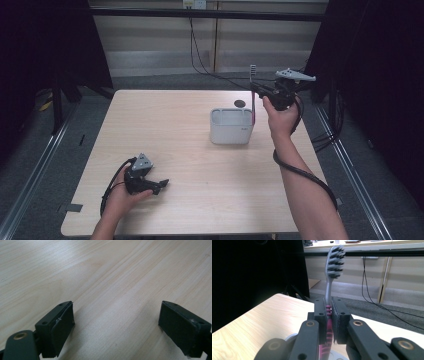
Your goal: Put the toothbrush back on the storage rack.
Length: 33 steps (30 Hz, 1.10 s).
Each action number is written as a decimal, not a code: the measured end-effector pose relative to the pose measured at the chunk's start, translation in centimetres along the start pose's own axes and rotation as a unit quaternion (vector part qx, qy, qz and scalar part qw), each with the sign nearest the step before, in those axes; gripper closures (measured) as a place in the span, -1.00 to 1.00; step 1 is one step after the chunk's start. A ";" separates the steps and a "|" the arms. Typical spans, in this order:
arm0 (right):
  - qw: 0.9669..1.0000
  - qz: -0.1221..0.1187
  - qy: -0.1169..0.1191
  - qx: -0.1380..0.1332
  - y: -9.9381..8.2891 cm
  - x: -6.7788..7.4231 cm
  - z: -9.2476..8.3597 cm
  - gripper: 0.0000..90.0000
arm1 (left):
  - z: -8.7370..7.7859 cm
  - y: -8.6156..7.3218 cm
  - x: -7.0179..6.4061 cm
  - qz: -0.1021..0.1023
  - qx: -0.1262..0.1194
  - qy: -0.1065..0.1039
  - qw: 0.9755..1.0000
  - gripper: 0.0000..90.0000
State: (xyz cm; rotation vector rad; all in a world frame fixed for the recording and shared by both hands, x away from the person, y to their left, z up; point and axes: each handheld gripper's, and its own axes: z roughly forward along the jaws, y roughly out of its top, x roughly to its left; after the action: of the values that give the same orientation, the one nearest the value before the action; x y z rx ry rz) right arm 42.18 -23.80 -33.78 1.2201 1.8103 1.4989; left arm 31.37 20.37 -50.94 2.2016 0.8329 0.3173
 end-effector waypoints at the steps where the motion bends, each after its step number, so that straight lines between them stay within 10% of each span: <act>1: 1.000 0.000 -0.001 -0.001 0.0 0.0 0.1 0.86 | 0.0 0.0 0.0 0.000 -0.001 0.000 1.000 -0.72; 33: 1.000 0.007 -0.022 -0.007 -0.5 -1.8 1.8 0.86 | 0.0 0.0 0.0 0.004 0.000 0.001 1.000 -0.72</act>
State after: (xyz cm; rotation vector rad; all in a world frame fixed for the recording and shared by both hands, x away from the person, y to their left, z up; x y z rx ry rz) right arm 44.33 -24.42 -35.04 1.2519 1.7623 1.4787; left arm 31.35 20.39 -50.93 2.2047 0.8262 0.3230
